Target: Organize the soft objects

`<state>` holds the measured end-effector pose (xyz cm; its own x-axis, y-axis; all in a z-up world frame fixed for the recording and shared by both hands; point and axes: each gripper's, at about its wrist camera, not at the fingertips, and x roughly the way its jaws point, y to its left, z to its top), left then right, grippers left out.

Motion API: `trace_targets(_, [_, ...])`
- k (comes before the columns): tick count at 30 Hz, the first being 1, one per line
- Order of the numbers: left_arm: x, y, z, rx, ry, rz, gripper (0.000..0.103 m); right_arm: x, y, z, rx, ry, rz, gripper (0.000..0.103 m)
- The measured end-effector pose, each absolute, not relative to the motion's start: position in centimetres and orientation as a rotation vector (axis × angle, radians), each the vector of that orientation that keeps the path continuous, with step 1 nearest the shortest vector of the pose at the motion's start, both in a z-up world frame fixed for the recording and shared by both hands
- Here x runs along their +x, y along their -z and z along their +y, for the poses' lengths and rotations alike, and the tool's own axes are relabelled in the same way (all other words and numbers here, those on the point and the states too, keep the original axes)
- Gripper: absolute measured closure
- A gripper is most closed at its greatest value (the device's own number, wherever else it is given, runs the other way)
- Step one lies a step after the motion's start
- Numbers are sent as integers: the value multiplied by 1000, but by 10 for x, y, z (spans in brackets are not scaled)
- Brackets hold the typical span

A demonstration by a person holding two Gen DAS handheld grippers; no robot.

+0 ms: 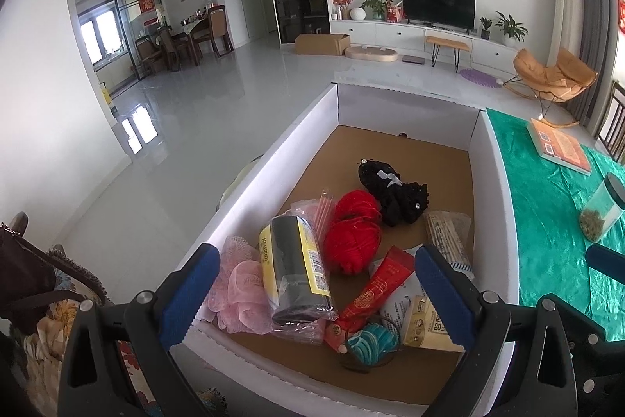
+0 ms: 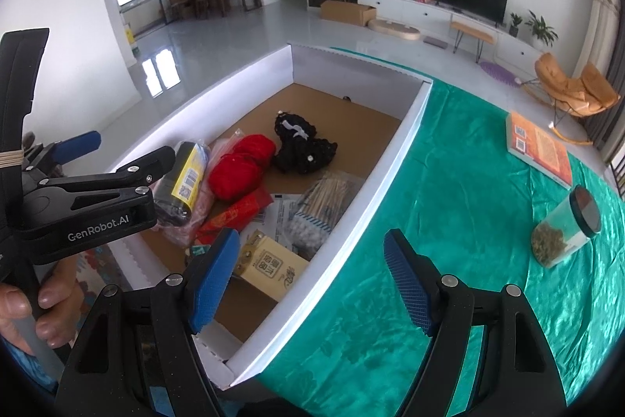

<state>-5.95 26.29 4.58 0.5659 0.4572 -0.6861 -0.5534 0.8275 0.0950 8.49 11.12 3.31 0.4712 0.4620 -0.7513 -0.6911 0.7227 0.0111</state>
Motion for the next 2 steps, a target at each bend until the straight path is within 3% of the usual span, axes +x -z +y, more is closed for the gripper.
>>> trace_targets(2, [-60, -47, 260, -114, -602, 760, 3, 84, -34, 110, -310, -720, 809, 24])
